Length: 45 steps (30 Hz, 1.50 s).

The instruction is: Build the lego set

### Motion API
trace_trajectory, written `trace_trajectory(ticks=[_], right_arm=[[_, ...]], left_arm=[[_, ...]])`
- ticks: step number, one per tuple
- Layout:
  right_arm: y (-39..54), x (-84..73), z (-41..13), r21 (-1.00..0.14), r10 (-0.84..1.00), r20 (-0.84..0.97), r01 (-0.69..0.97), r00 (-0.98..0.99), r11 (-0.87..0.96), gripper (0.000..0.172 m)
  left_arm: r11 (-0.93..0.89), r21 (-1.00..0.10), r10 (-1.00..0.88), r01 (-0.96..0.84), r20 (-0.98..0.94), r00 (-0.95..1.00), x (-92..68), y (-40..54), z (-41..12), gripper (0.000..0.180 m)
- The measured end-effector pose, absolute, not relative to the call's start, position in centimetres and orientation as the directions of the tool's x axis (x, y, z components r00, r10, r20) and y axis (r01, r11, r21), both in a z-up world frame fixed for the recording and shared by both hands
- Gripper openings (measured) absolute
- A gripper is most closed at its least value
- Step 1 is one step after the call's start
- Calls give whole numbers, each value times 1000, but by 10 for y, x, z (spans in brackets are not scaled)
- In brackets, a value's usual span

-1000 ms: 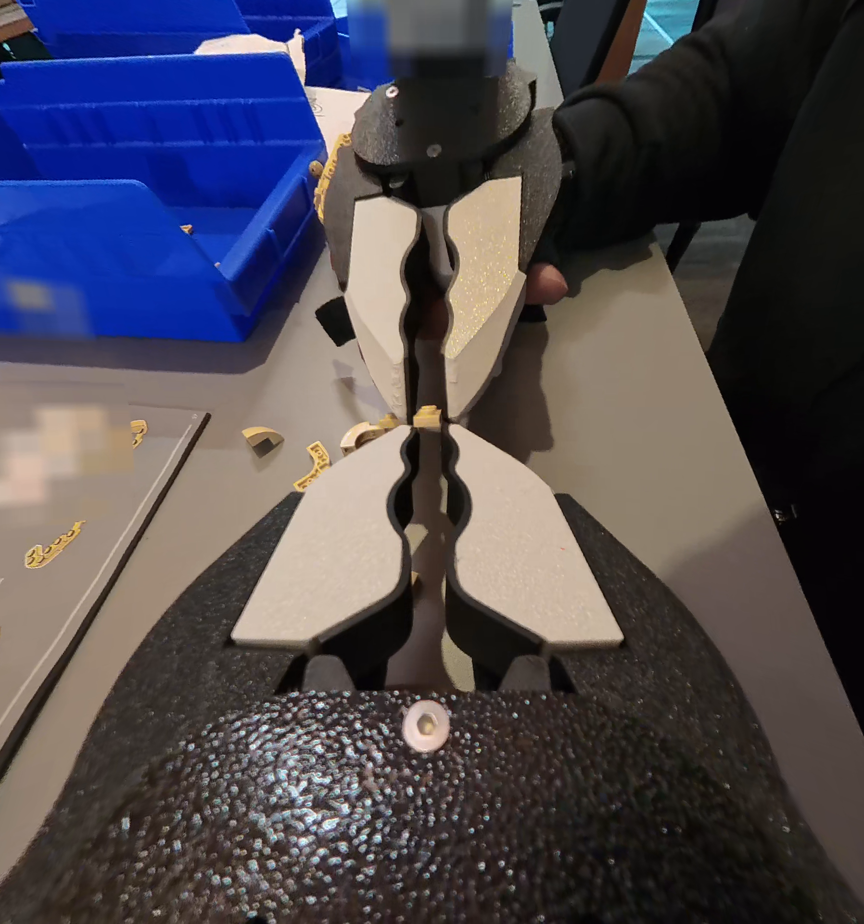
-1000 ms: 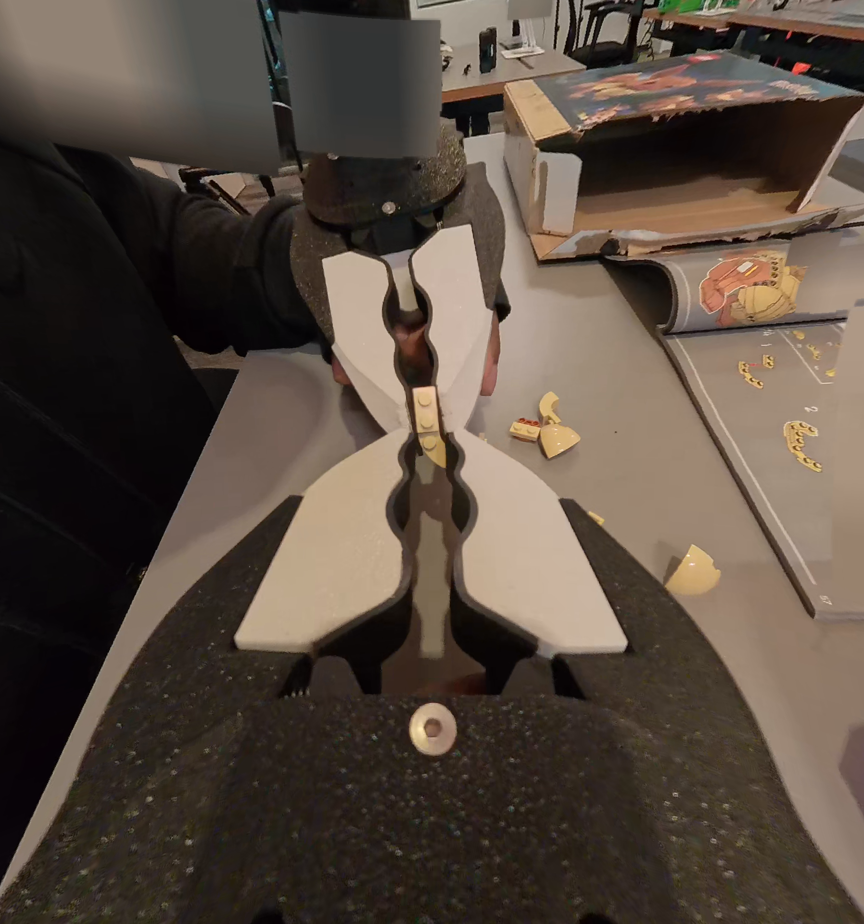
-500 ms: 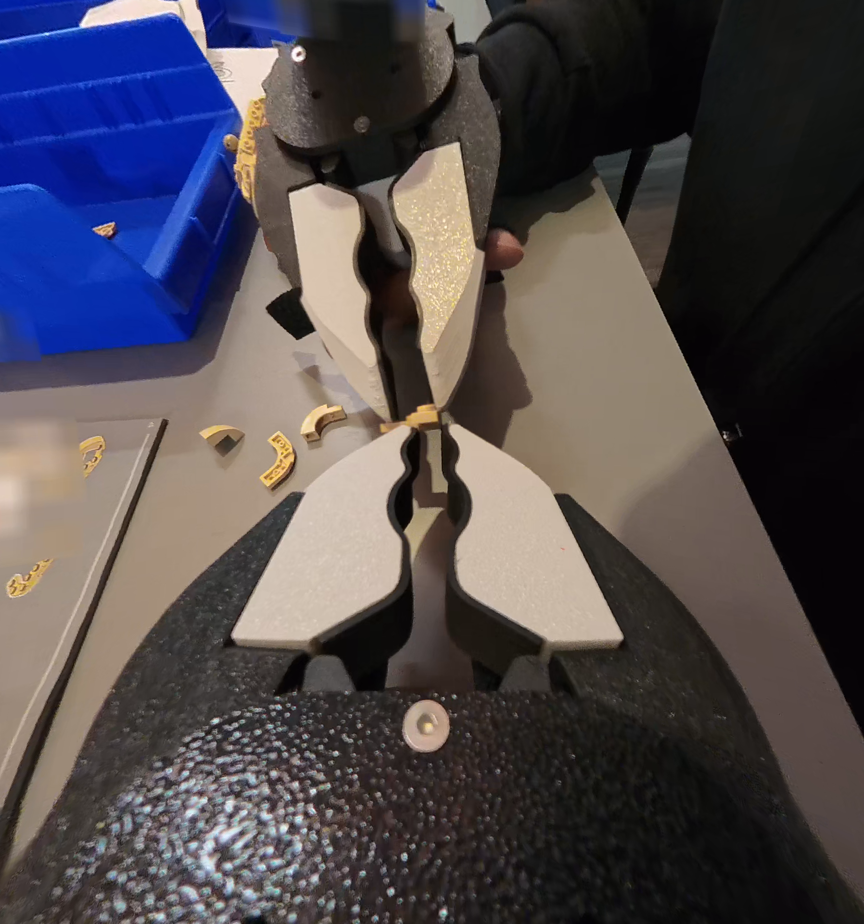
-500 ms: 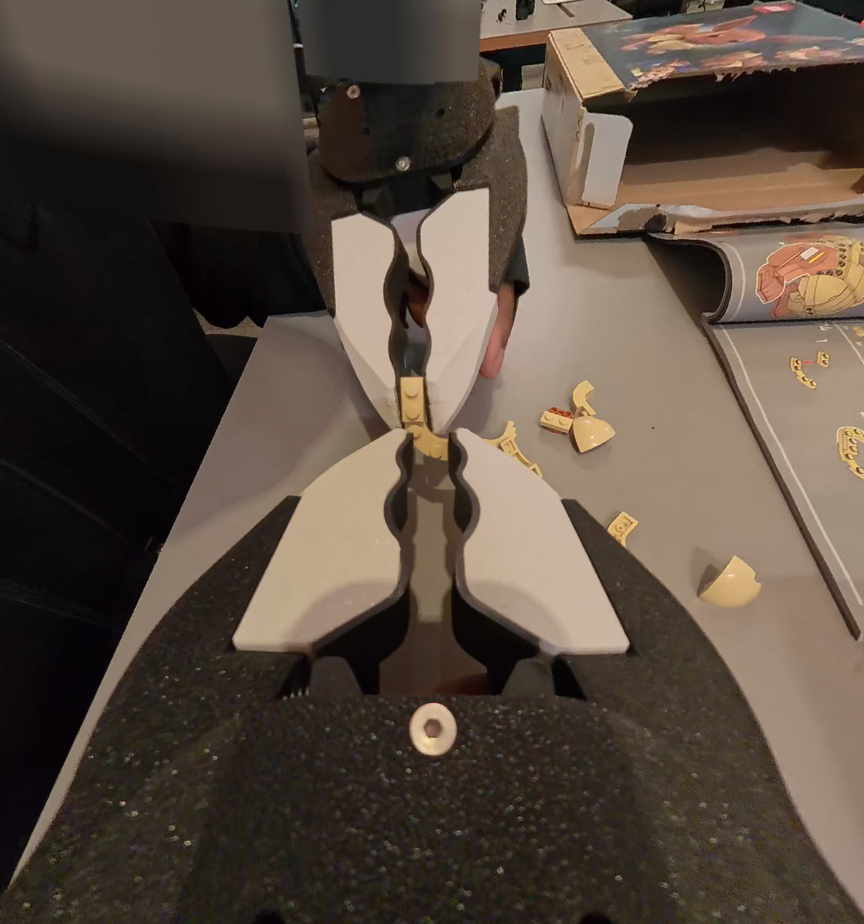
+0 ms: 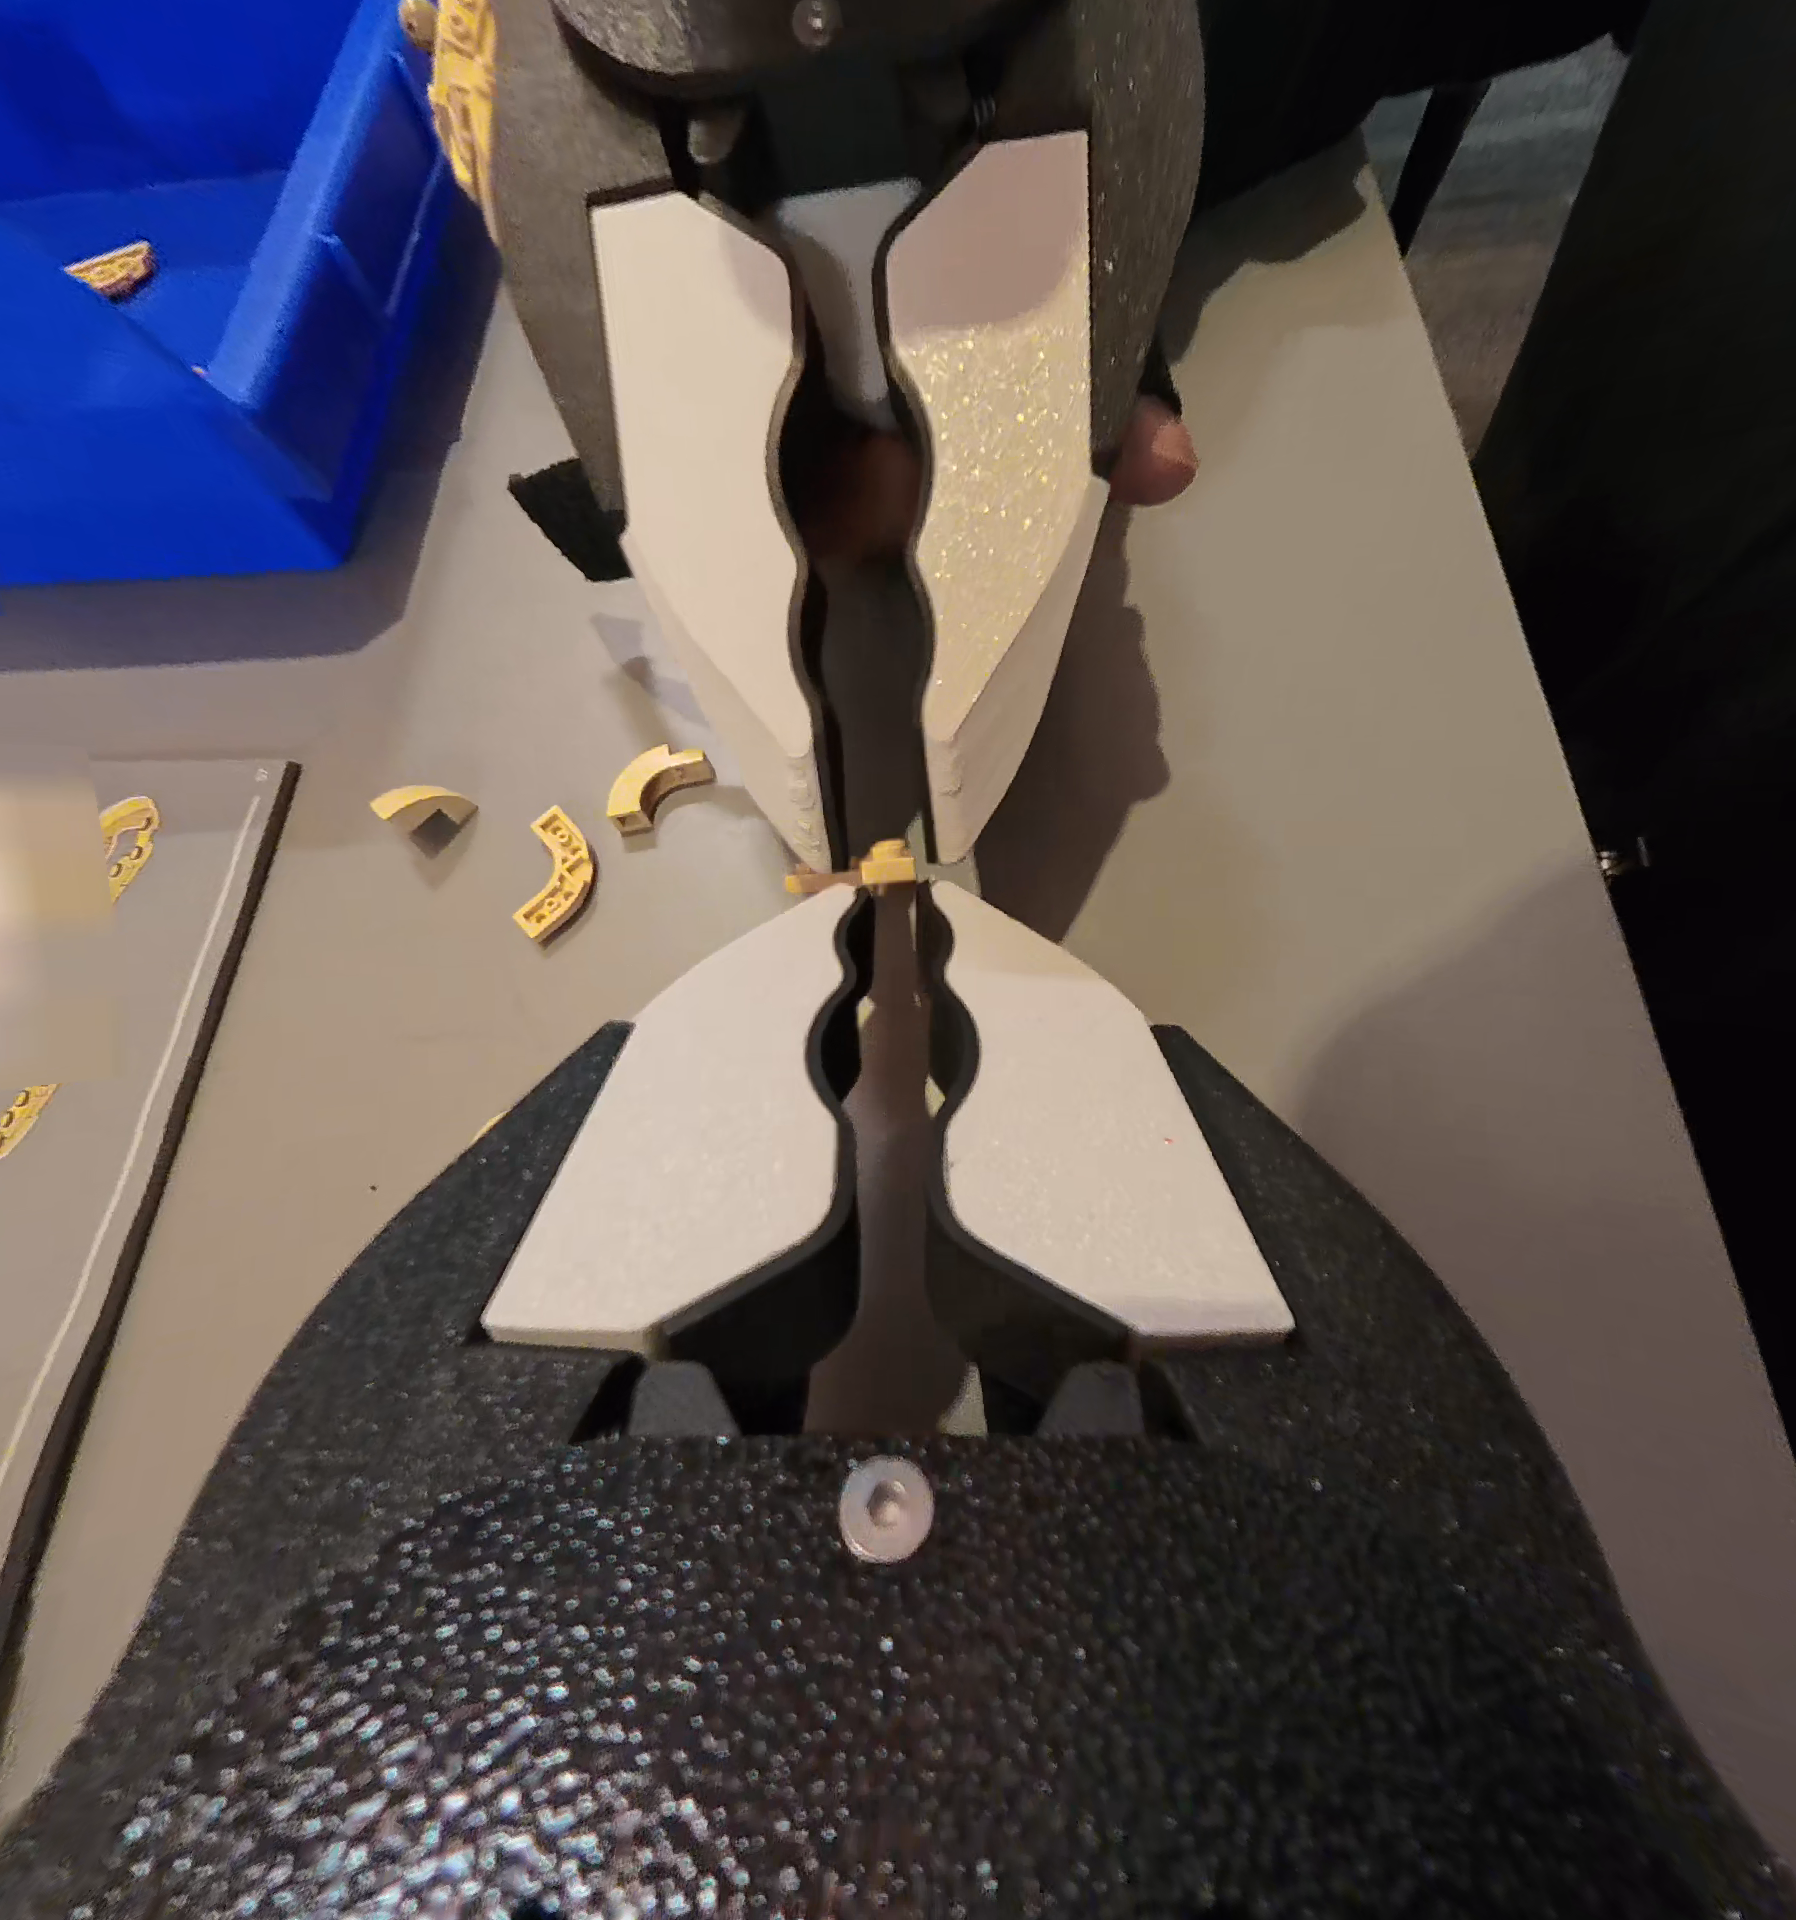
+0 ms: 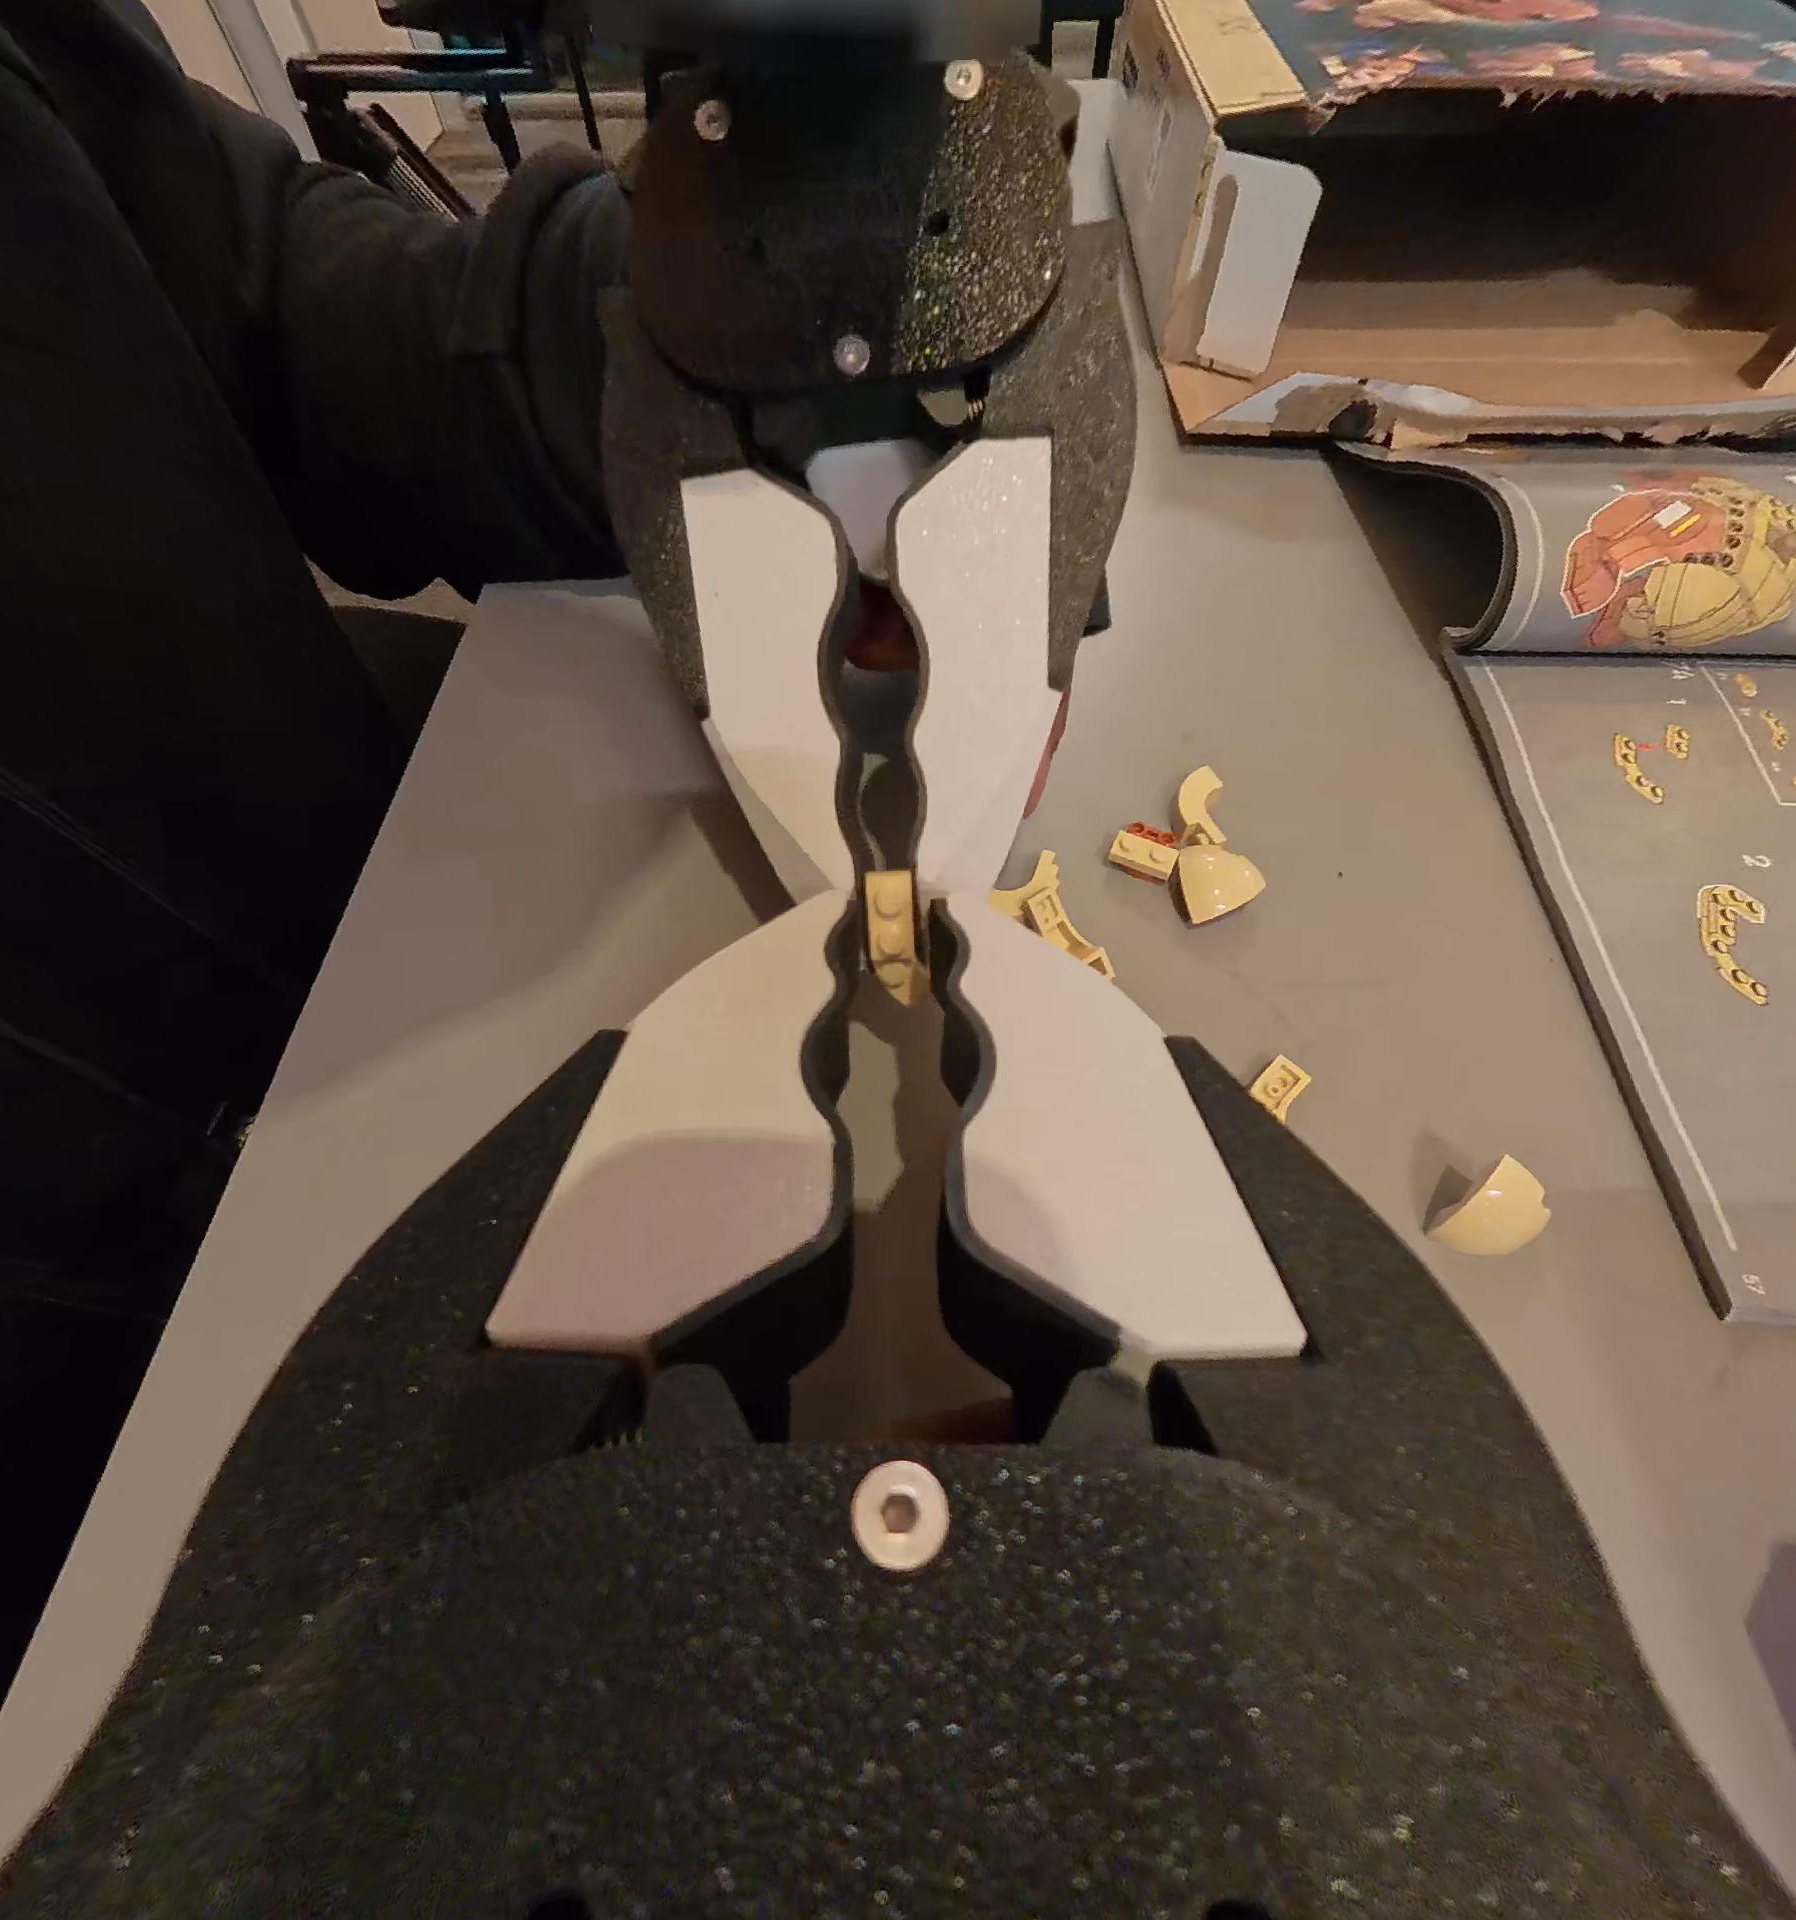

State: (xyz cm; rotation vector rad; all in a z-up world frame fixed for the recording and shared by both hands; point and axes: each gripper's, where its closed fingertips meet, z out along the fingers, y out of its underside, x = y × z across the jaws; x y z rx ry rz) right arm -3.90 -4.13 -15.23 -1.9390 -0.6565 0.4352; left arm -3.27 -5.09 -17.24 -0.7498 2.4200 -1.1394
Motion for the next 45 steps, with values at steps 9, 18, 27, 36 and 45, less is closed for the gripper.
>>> trace_trajectory(ticks=[9,18,27,36,45], right_arm=[[-41,-38,-153,-898,614,-19,256,789,-358,7],[-42,-18,-84,-947,640,-319,-266,699,-181,7],[-44,-22,-75,-949,670,-279,-306,688,-81,7],[-43,-22,-80,-960,656,-256,-268,710,-85,7],[-43,-28,-92,-976,654,-215,-178,725,-124,13]], left_arm=[[557,-781,-595,-284,-135,-792,-31,-51,-174,9],[161,-946,-682,-280,99,-724,-16,-49,-127,44],[-117,-947,-630,-300,304,-714,-9,-55,-104,37],[-83,-950,-627,-300,284,-725,-11,-56,-108,23],[11,-955,-653,-297,218,-725,-13,-55,-116,23]])
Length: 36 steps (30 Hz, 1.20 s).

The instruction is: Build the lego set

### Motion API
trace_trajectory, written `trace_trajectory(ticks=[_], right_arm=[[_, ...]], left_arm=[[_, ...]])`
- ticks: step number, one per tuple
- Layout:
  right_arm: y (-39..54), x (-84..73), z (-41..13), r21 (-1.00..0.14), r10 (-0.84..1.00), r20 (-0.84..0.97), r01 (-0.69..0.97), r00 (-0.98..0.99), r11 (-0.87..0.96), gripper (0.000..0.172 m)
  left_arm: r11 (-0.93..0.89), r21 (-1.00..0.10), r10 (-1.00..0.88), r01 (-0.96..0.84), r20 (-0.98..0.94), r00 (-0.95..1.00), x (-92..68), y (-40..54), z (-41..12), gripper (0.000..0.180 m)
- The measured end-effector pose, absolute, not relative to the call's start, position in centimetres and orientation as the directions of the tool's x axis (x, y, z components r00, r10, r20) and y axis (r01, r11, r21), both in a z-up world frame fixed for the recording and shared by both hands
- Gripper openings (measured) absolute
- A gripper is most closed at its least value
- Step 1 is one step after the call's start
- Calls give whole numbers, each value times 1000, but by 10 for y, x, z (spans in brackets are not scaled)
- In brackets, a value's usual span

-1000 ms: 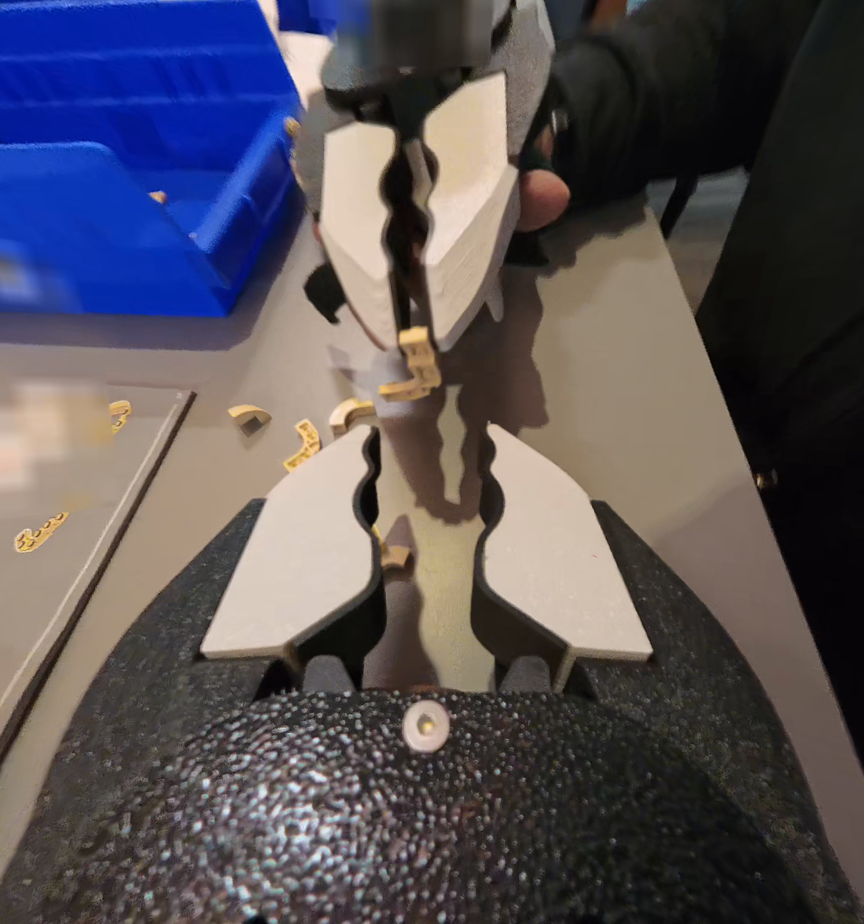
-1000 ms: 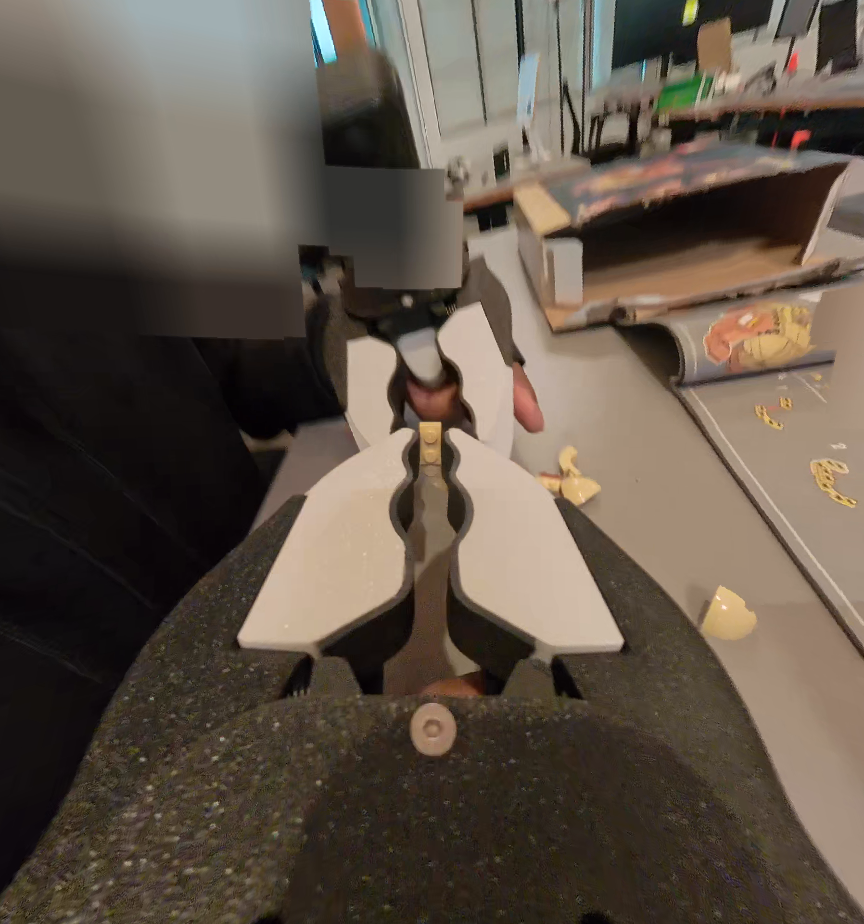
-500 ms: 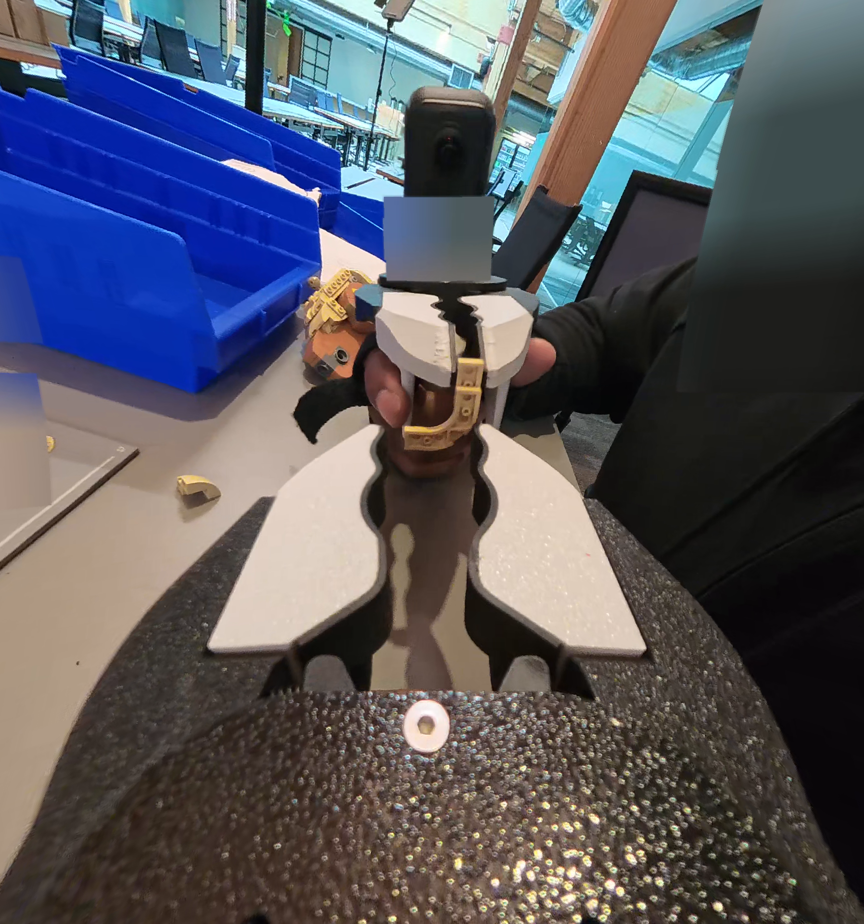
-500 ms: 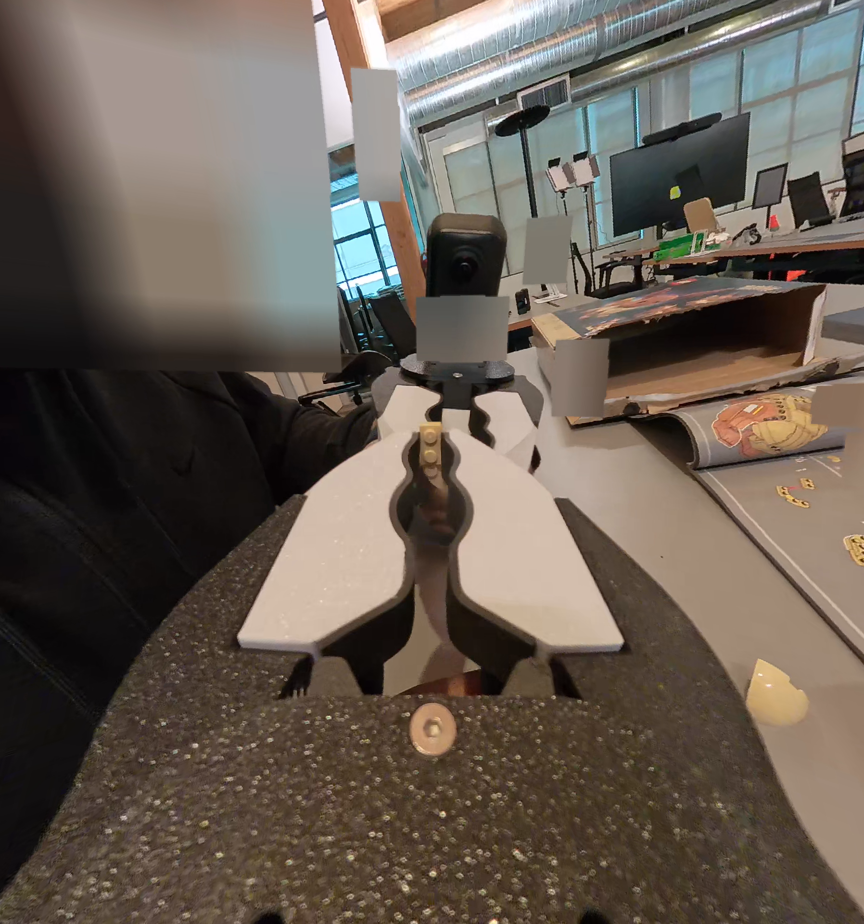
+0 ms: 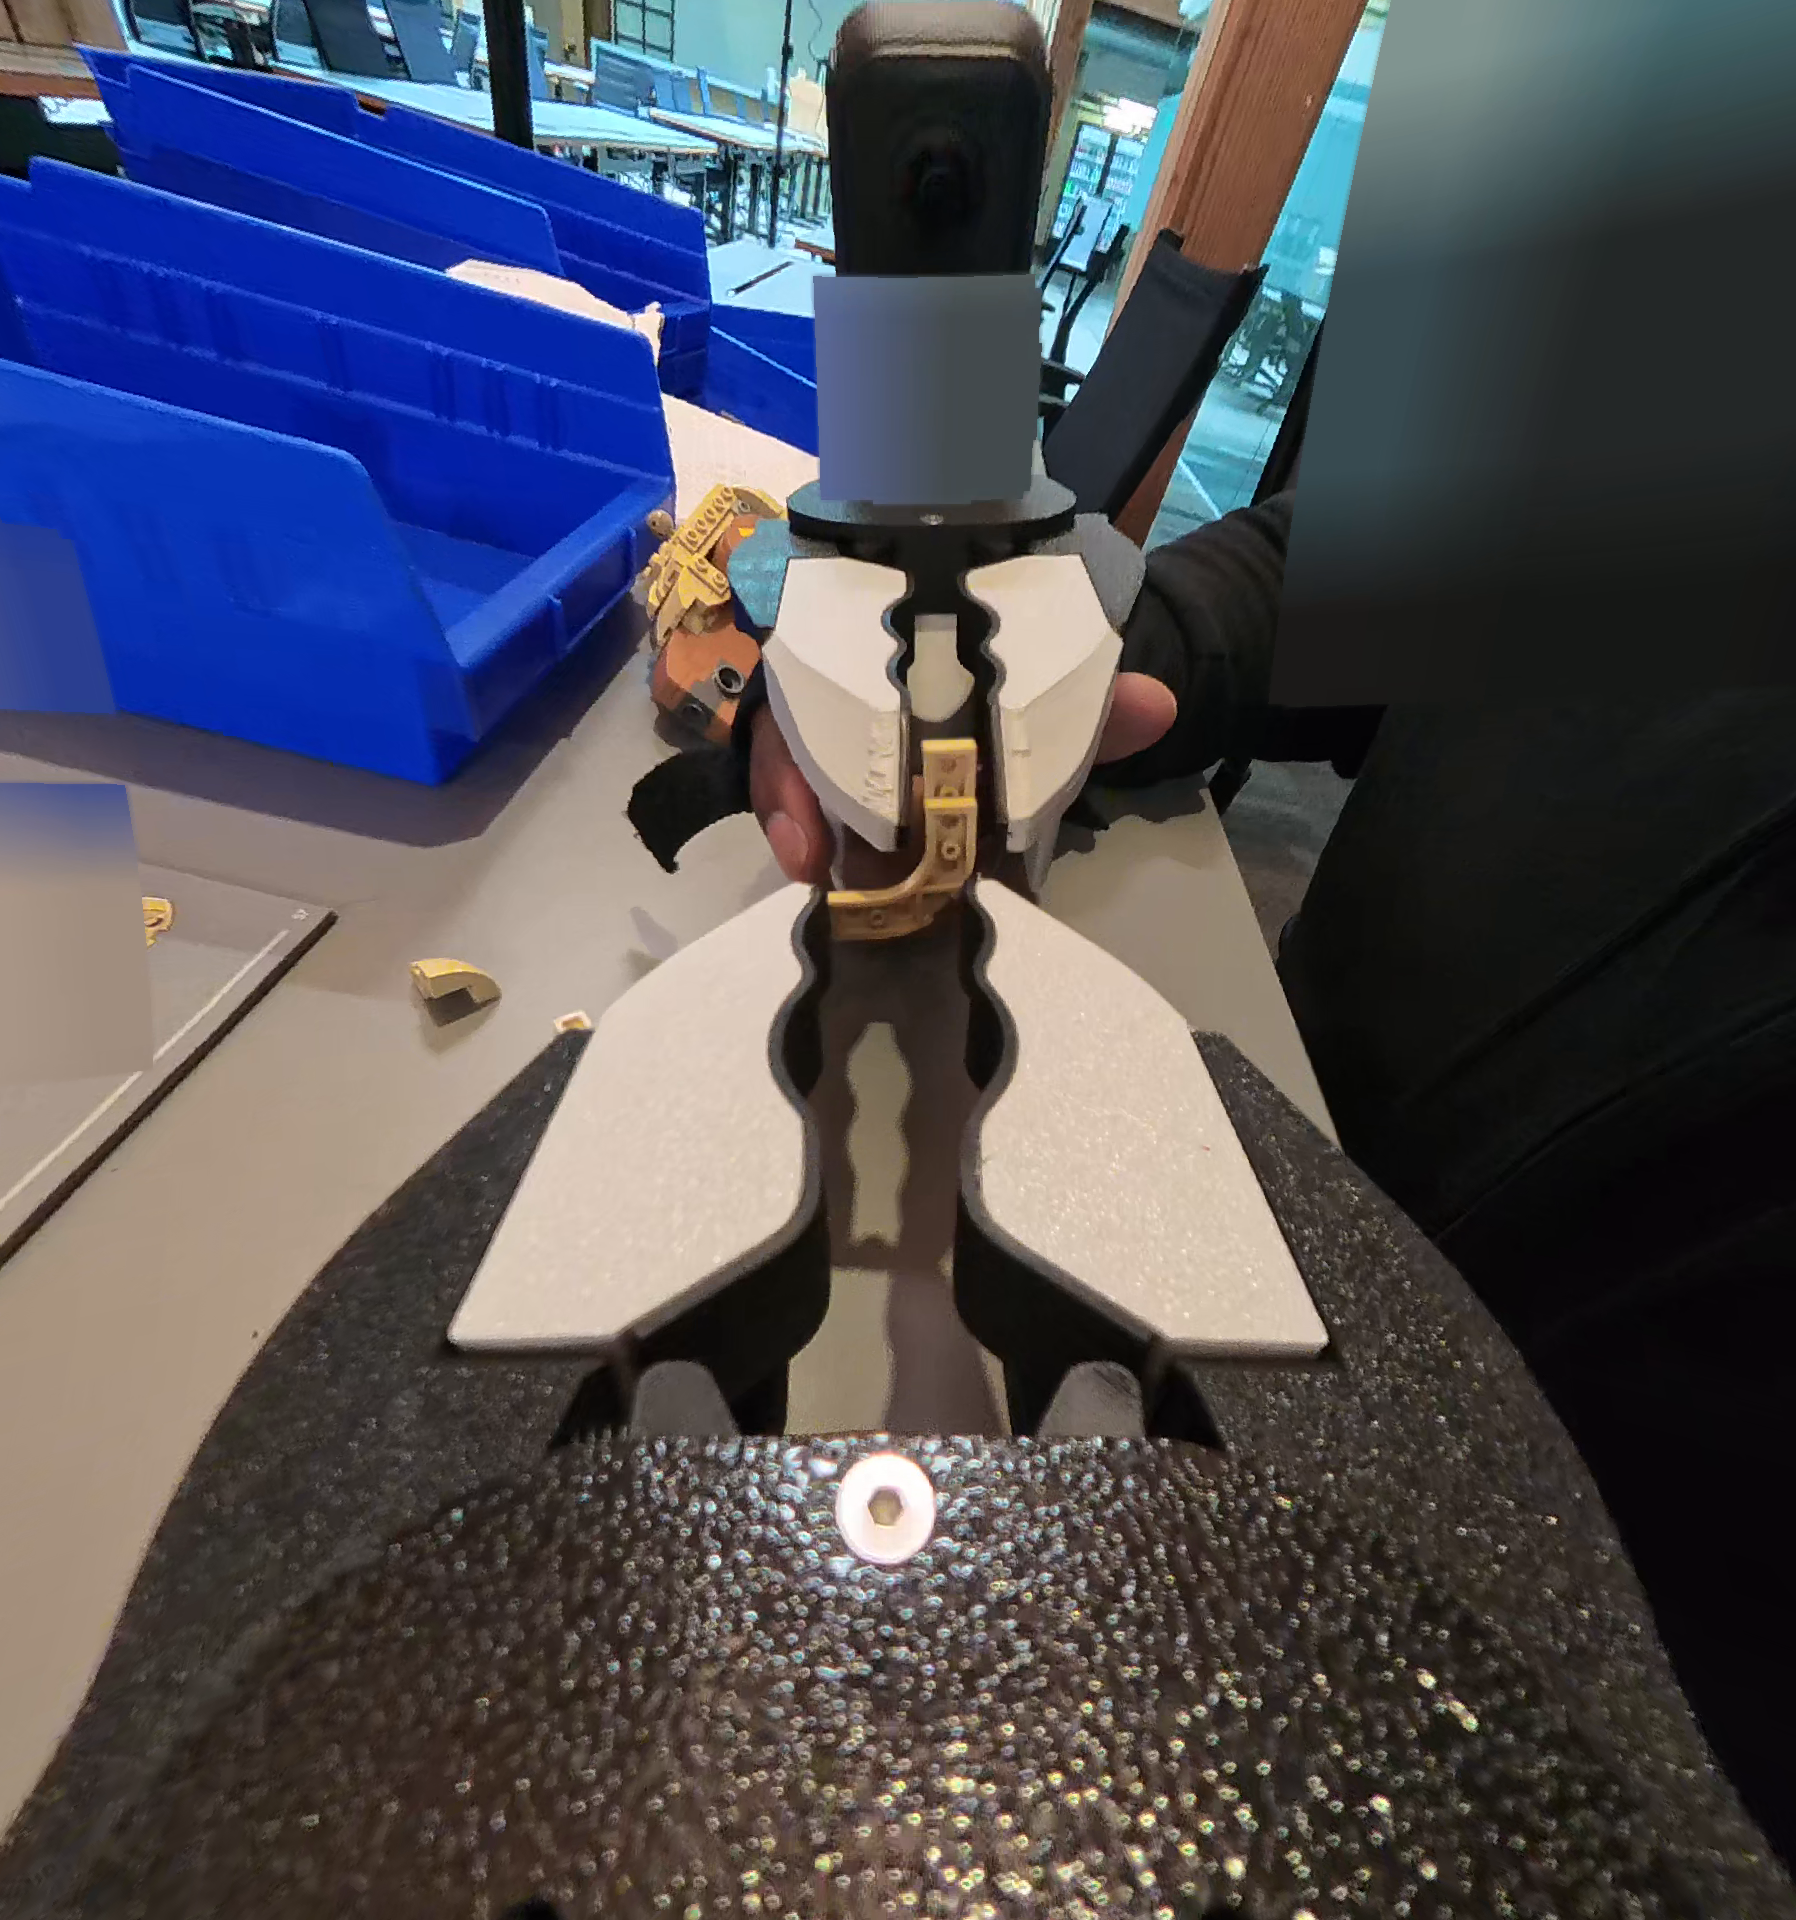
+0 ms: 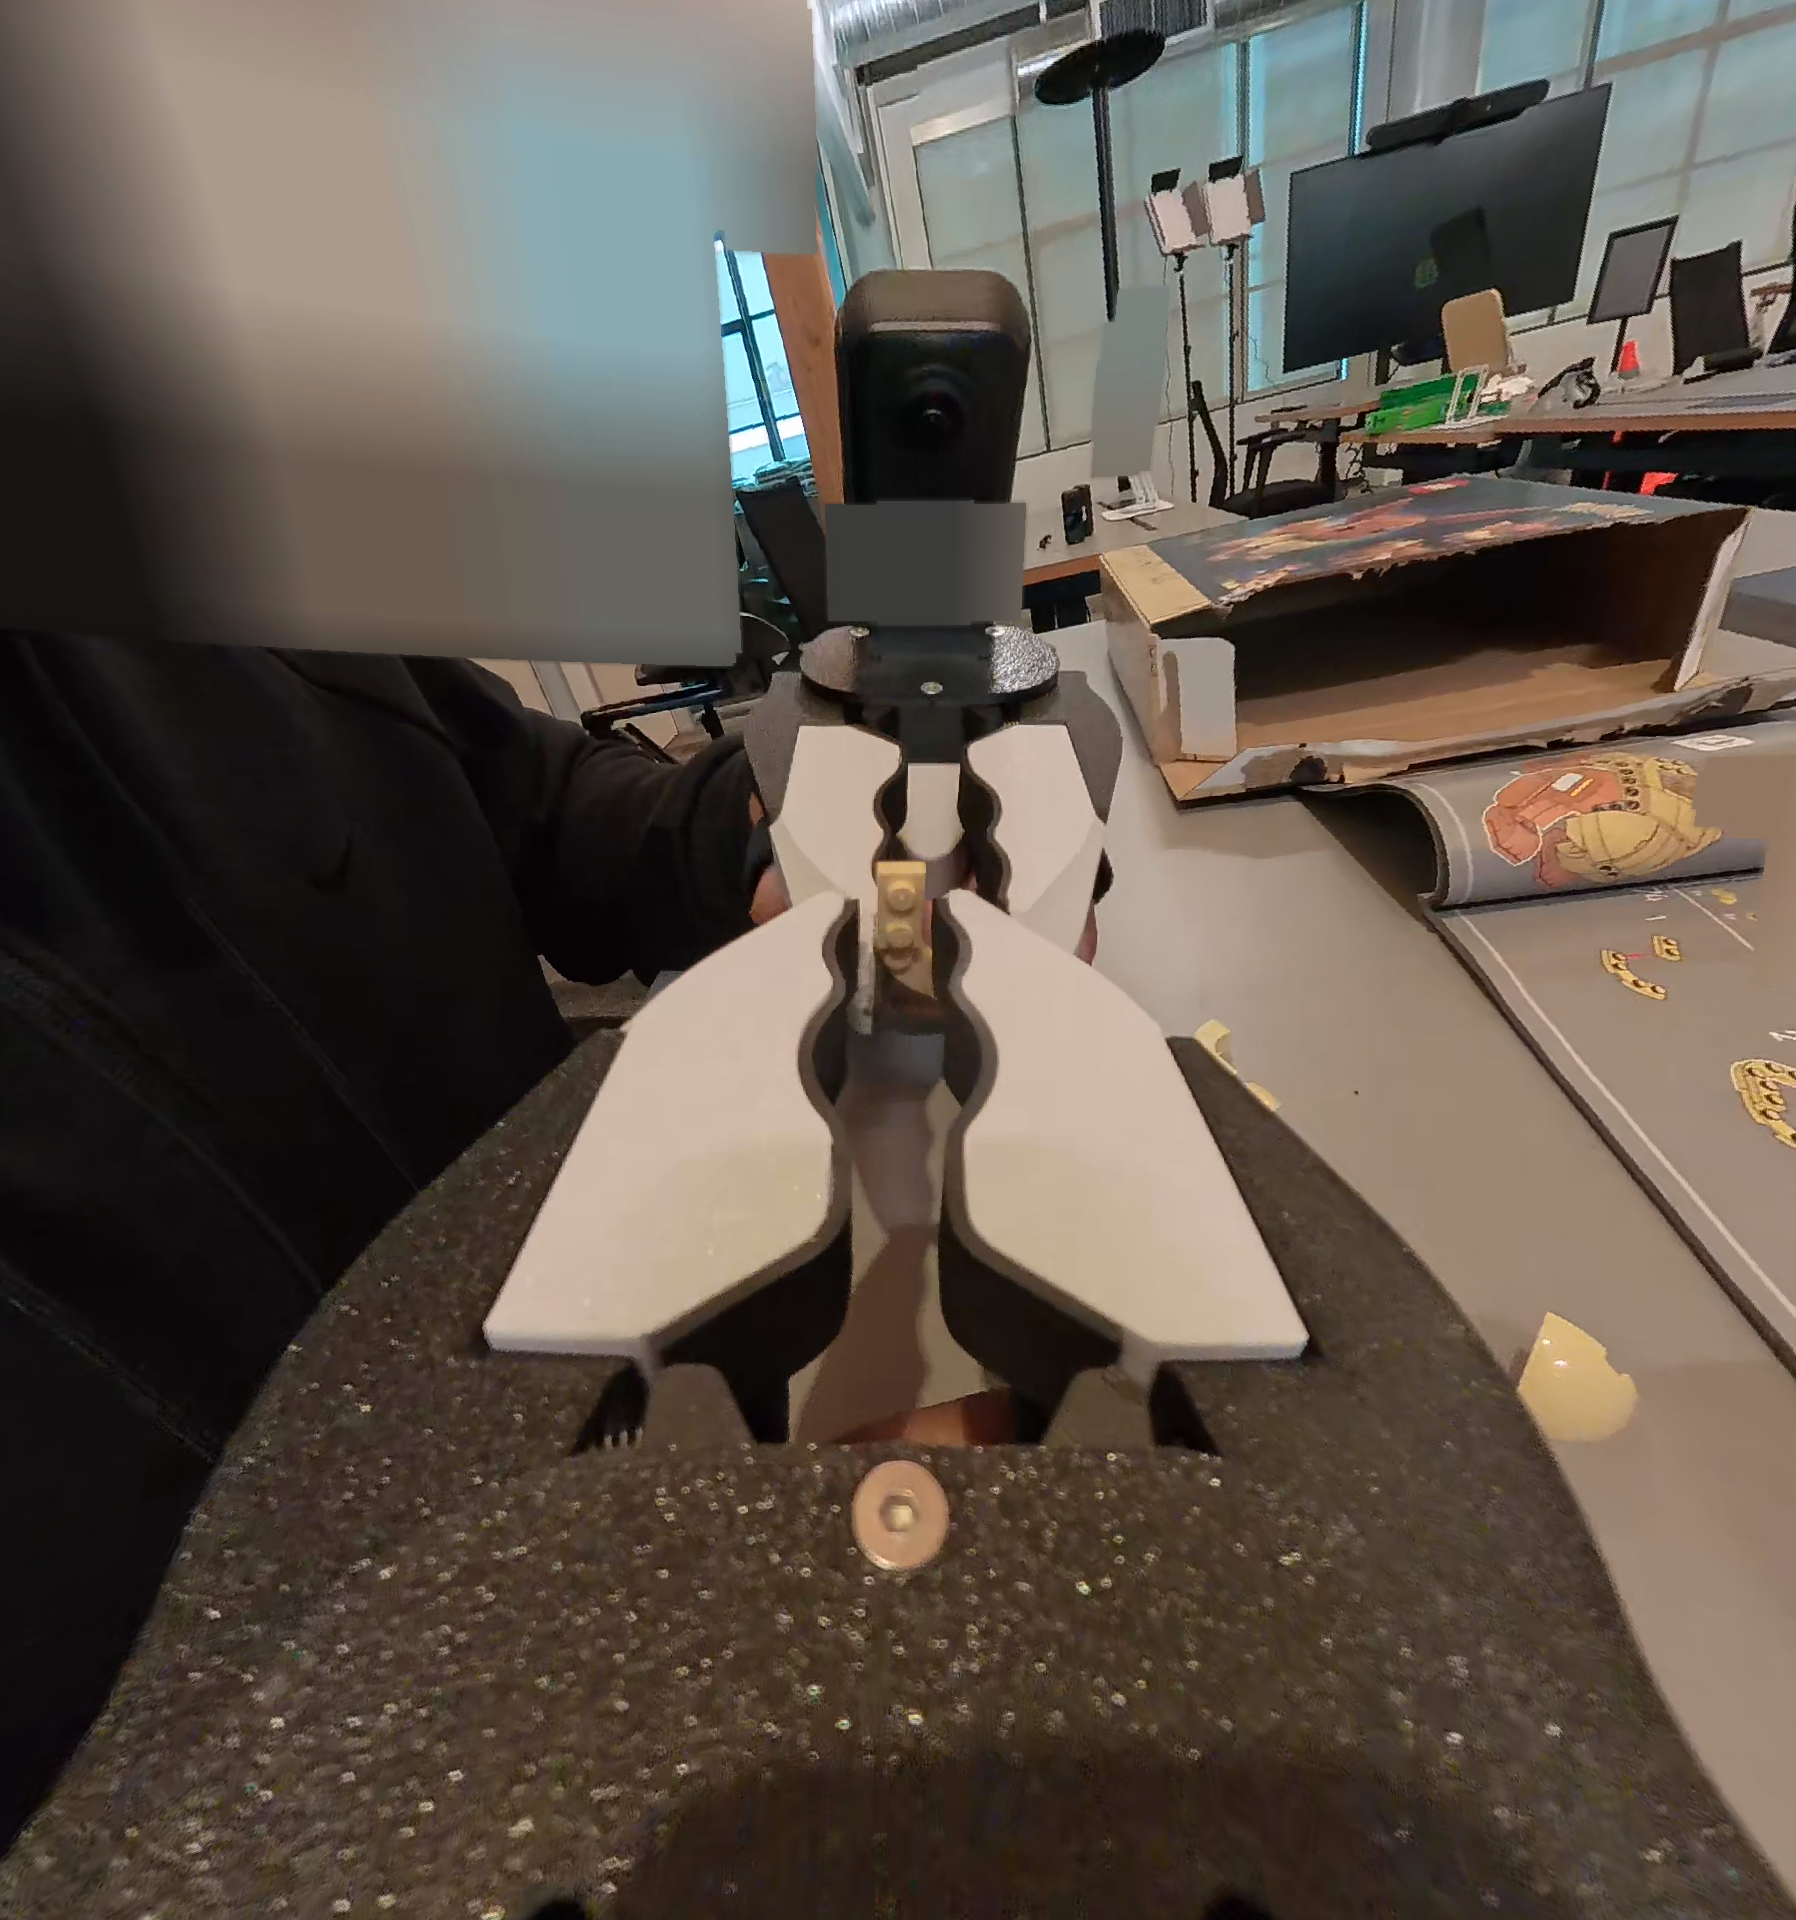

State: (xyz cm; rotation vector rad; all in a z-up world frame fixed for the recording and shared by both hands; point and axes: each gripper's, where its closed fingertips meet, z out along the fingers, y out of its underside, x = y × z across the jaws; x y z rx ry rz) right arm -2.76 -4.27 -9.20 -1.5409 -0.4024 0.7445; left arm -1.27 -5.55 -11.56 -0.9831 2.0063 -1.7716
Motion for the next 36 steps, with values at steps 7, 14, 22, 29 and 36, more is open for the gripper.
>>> trace_trajectory(ticks=[7,14,22,29,36], right_arm=[[-43,-29,-94,-980,648,-197,-156,736,-121,8],[-41,-28,-95,-987,637,-162,-123,754,-105,8],[-43,-30,-97,-984,648,-179,-128,740,-125,8],[-44,-34,-101,-984,655,-173,-104,736,-143,8],[-49,-31,-97,-992,659,-122,-61,743,-114,8]], left_arm=[[5,-948,-637,-319,243,-732,-14,-59,-117,22],[7,-944,-639,-329,249,-728,-13,-58,-118,23],[46,-948,-644,-315,213,-735,-14,-59,-120,22],[80,-952,-647,-295,176,-742,-16,-60,-121,22],[112,-946,-648,-303,161,-744,-18,-60,-126,24]])
